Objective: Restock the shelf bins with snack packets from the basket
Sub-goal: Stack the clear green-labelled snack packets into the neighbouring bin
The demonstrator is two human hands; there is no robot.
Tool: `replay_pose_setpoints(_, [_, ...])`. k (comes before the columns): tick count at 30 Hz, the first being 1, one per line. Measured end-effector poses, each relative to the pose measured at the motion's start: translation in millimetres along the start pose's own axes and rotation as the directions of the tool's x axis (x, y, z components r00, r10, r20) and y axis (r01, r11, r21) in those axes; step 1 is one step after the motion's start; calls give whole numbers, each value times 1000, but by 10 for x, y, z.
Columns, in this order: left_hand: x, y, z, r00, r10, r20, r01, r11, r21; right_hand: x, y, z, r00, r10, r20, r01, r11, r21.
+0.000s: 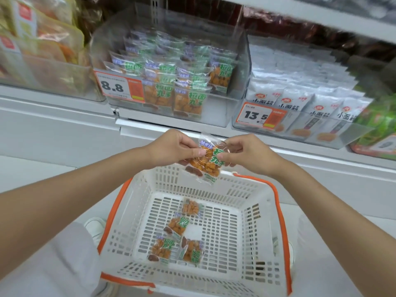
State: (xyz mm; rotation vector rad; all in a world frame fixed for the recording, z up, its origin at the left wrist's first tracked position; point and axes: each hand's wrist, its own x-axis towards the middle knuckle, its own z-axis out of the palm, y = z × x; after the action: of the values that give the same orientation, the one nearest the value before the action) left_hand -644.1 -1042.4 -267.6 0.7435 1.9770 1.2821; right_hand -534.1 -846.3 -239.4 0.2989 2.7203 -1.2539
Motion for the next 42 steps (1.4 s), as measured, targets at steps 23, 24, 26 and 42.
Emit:
replay_pose_setpoints(23, [1791, 1064, -989, 900, 371, -229, -214, 834, 509, 1557, -851, -1234, 916, -242, -319, -96, 641, -761])
replay_pose_setpoints(24, [1797, 1032, -1026, 915, 346, -205, -196, 828, 525, 1639, -866, -1244, 941, -199, -274, -104, 601, -793])
replay_pose_setpoints(26, [1811, 953, -1106, 939, 304, -162, -168, 814, 556, 1778, -886, -1245, 976, -87, -199, -121, 546, -829])
replay_pose_setpoints(42, [1756, 806, -1163, 952, 260, -162, -124, 811, 572, 2091, -809, -1047, 983, 12, -181, -180, 216, -960])
